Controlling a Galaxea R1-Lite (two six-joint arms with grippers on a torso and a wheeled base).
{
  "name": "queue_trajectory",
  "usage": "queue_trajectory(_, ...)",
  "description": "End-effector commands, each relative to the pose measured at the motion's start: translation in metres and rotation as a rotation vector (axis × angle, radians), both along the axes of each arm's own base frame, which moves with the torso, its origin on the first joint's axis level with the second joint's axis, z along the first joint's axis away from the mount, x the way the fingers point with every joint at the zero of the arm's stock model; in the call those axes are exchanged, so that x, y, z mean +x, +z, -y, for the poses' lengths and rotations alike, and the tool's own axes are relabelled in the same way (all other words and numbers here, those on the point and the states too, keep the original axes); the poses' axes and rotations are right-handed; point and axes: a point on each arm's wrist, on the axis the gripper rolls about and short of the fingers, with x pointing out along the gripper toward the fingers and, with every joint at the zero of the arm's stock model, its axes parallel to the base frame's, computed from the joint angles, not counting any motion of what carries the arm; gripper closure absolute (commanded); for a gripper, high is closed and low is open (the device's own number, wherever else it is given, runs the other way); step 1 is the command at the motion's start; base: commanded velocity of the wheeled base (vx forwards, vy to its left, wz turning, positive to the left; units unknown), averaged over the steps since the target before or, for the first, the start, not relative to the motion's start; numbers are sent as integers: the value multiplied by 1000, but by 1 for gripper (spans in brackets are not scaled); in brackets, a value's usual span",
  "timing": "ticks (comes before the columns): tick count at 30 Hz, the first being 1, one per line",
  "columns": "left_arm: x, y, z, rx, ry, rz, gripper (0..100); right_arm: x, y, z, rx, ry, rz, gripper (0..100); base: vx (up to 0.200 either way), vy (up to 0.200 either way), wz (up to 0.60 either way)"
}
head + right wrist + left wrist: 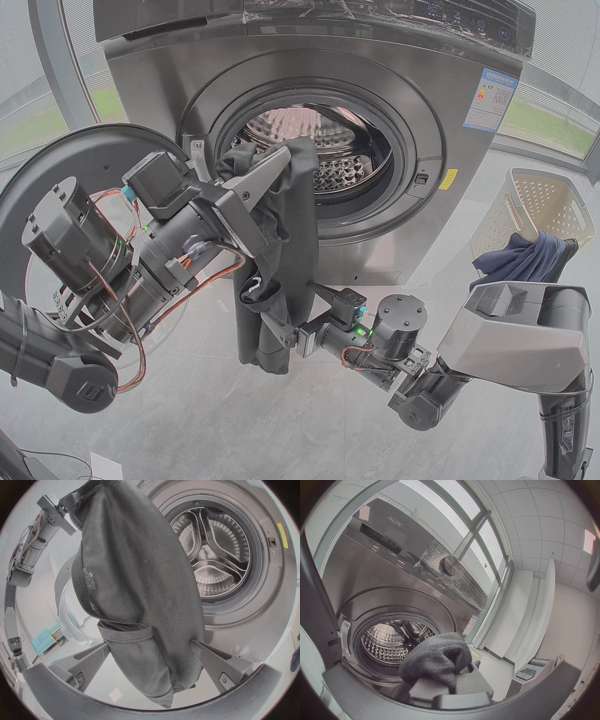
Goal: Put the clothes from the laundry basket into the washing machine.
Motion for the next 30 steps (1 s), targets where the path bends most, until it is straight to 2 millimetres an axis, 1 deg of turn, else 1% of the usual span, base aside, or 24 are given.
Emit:
queue_trajectory(1,2,-1,2,1,1,-2,100,5,-11,-7,-9,0,-2,0,0,0,0)
queue_trajectory(5,2,-1,2,2,2,-2,100,8,-15,-13,-6,3,6,0,0,0,0)
queue_trajectory(11,2,-2,2,2,3,-3,100,14,-12,-9,9,-32,14,0,0,0,0)
queue_trajectory(17,4,-4,3,7,4,-10,100,7,-10,-16,11,-3,19,0,0,0,0)
queue_trajectory(19,4,-4,4,8,3,-9,100,2,-10,-23,11,15,19,0,0,0,0)
queue_trajectory(21,3,-3,4,6,-1,-7,100,2,-9,-27,16,20,25,0,0,0,0)
queue_trajectory(25,2,-3,4,7,-2,-6,100,17,-11,-28,33,-6,45,0,0,0,0)
queue_trajectory(27,1,-3,4,6,-4,-5,100,28,-10,-23,43,-35,54,0,0,0,0)
queue_trajectory(28,-1,-3,5,7,-8,-6,100,35,-8,-17,45,-60,58,0,0,0,0)
queue_trajectory(30,-4,-2,6,5,-16,-4,100,43,-5,-11,53,-91,64,0,0,0,0)
